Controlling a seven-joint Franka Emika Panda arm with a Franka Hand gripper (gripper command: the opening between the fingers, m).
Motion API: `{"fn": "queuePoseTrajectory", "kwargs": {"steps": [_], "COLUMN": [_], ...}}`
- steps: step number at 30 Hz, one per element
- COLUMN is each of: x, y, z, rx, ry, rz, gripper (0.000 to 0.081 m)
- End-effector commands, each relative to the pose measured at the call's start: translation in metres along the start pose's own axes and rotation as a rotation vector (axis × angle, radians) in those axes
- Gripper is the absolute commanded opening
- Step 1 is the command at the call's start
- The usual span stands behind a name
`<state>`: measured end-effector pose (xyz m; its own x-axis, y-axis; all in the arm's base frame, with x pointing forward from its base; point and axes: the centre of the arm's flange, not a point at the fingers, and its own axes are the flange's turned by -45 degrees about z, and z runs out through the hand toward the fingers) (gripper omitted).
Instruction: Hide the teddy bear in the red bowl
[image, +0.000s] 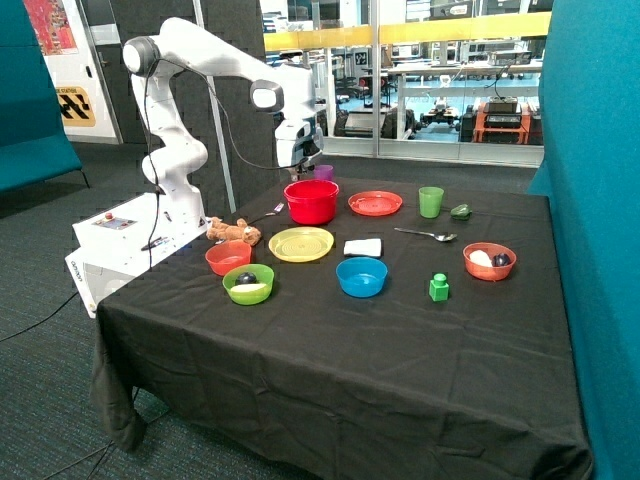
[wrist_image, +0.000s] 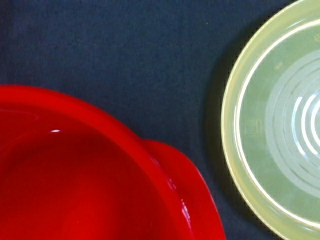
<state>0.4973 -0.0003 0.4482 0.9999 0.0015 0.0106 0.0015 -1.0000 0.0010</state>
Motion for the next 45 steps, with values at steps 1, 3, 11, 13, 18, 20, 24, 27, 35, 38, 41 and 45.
{"fn": "queuePoseTrajectory", "kwargs": {"steps": [1, 3, 11, 13, 18, 20, 24, 27, 35, 38, 41, 45], "x": [0.003, 0.003, 0.014, 0.016, 0.013, 0.005, -0.004, -0.009, -0.016, -0.015, -0.016, -0.028], "y": [0.000, 0.002, -0.017, -0.028, -0.046, -0.051, -0.036, -0.017, 0.023, 0.027, 0.029, 0.036], "z": [-0.002, -0.001, -0.015, -0.023, -0.037, -0.039, -0.023, -0.011, -0.002, 0.000, 0.005, 0.013], "rx": [0.0029, 0.0029, 0.0027, 0.0026, 0.0026, 0.0026, 0.0028, 0.0030, 0.0033, 0.0034, 0.0036, 0.0038], "ry": [-0.0103, -0.0103, -0.0103, -0.0104, -0.0104, -0.0104, -0.0103, -0.0103, -0.0102, -0.0102, -0.0101, -0.0101], "rz": [-0.362, -0.358, -0.315, -0.304, -0.295, -0.298, -0.335, -0.376, -0.439, -0.457, -0.502, -0.526], "gripper": [0.0808, 0.0808, 0.0466, 0.0464, 0.0462, 0.0468, 0.0481, 0.0492, 0.0604, 0.0623, 0.0660, 0.0701]}}
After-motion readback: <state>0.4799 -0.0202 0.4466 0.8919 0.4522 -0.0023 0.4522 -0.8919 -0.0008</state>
